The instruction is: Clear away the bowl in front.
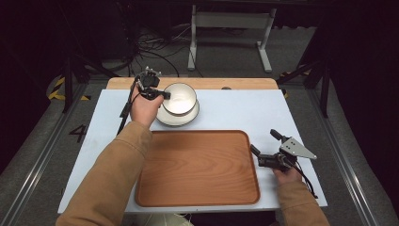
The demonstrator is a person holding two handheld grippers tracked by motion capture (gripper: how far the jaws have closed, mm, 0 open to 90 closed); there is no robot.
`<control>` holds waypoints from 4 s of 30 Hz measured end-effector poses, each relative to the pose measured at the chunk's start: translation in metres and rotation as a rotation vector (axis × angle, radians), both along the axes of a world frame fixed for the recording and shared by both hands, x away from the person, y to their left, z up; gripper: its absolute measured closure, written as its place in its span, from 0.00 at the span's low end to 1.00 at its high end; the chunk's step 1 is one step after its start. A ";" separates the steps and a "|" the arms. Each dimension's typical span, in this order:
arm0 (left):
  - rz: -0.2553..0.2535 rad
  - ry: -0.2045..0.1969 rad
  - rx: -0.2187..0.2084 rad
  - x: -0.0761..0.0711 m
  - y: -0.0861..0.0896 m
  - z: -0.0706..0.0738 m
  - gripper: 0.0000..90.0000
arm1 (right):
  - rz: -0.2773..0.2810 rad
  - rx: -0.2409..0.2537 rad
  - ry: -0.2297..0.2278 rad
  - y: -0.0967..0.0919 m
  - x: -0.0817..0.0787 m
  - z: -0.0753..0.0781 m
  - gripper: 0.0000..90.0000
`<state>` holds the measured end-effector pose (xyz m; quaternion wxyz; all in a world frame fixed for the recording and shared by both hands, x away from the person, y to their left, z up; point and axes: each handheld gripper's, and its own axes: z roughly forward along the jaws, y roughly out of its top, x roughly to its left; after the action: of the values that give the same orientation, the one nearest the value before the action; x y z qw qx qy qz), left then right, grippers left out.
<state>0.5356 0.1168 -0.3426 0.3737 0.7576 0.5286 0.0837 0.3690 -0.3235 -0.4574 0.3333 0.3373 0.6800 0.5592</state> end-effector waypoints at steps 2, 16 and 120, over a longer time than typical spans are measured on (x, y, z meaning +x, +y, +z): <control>-0.007 0.002 -0.001 -0.002 -0.001 0.002 0.91 | 0.002 -0.004 0.000 0.000 0.000 0.000 0.00; -0.114 0.015 0.043 -0.018 -0.014 0.017 0.91 | 0.004 -0.015 -0.010 0.001 -0.001 0.000 0.00; -0.635 0.209 0.341 -0.113 -0.110 -0.044 0.89 | 0.010 0.095 -0.076 -0.008 -0.008 -0.003 0.00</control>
<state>0.4228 0.0071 -0.3862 0.1934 0.9395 0.2814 -0.0274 0.3612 -0.3318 -0.4608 0.3399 0.3276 0.6413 0.6049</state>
